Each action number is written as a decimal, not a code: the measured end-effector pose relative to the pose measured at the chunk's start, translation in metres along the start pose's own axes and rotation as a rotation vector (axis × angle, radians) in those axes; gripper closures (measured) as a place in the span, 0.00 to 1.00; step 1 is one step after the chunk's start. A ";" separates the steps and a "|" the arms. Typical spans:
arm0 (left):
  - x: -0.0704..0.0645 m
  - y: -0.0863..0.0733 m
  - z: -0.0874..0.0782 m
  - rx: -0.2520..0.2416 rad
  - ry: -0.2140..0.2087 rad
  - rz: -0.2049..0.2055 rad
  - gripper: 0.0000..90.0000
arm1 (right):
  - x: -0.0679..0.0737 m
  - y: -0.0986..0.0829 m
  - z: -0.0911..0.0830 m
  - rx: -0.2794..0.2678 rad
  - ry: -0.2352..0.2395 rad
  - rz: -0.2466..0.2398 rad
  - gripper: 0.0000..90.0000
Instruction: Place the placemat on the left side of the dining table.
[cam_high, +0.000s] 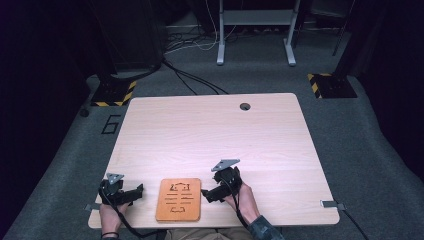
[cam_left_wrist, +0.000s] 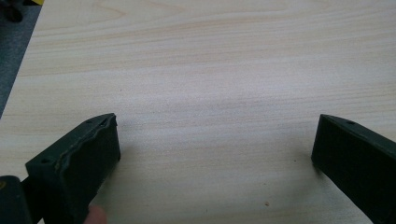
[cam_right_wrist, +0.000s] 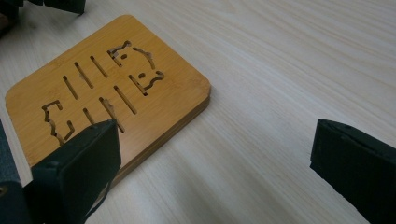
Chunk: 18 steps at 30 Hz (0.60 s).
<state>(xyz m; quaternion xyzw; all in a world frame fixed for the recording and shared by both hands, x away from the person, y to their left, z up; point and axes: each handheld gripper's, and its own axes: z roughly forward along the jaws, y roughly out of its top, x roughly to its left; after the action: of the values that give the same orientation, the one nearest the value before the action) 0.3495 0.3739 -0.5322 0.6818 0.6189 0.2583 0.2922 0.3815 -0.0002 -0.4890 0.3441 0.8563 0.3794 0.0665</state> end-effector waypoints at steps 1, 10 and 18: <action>0.000 0.000 0.000 0.000 0.000 0.000 0.01 | 0.000 0.000 0.000 0.000 0.000 0.000 0.01; 0.000 0.000 0.000 0.000 0.000 0.000 0.01 | 0.010 0.008 0.030 0.056 -0.014 -0.018 0.01; 0.000 0.000 0.000 0.000 0.000 0.000 0.01 | 0.014 0.008 0.041 0.077 -0.019 -0.041 0.02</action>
<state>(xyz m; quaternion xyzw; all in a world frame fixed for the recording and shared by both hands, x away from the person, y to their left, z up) 0.3495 0.3738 -0.5322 0.6819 0.6189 0.2583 0.2920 0.3905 0.0380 -0.5099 0.3324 0.8765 0.3413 0.0691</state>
